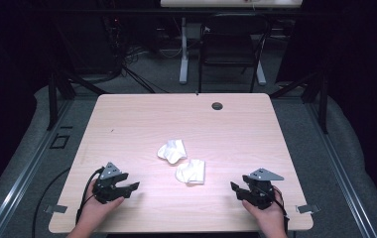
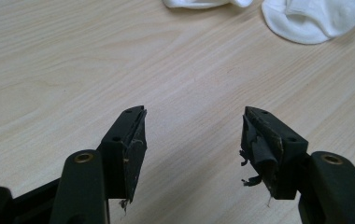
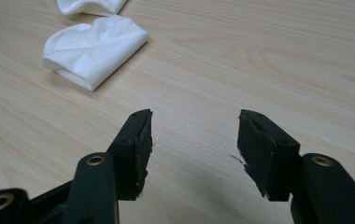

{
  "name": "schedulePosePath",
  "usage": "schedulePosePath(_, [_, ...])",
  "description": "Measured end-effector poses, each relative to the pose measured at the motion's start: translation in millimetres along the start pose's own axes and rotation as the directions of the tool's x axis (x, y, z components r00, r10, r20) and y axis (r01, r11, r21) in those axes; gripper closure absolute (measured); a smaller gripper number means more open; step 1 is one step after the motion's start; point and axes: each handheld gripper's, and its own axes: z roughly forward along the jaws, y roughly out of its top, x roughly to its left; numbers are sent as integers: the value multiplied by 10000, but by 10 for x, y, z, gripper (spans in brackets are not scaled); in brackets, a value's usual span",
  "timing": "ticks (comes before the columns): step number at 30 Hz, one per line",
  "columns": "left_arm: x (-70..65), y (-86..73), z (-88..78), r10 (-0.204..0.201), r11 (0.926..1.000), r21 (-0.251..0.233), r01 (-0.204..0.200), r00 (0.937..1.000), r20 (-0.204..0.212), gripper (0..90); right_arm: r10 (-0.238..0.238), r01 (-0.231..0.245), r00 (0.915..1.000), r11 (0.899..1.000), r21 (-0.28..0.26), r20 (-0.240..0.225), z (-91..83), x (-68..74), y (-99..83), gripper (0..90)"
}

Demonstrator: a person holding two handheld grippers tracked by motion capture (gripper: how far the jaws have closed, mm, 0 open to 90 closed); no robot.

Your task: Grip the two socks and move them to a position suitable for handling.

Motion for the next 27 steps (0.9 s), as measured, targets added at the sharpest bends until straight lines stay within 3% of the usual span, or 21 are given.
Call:
schedulePosePath(7, [-37,15,-12,-320,9994,-81,323,9989,332,439,74,-72,10000,9989,-461,42,-52,47,-10,487])
schedulePosePath(12, [-68,99,20,-346,9993,-87,350,9983,464,442,300,-320,9988,9982,-507,-392,-38,86,26,498])
schedulePosePath(13, [-77,143,30,-343,9993,-122,348,9986,408,442,130,-144,9989,9994,-305,-445,-12,121,67,518])
schedulePosePath(17, [-96,305,76,-391,9980,-487,411,9983,425,441,313,-298,9975,9993,246,-638,22,224,159,534])
schedulePosePath(22, [-74,448,176,-320,9982,-482,345,9981,519,468,229,-199,9963,9991,372,-828,98,287,268,619])
schedulePosePath(24, [-53,493,234,-645,9965,-485,675,9961,603,482,230,-184,9957,9985,515,-900,126,298,322,641])
schedulePosePath(27, [-41,512,279,-728,9956,-533,765,9951,674,481,310,-259,9951,9981,559,-934,217,322,408,681])
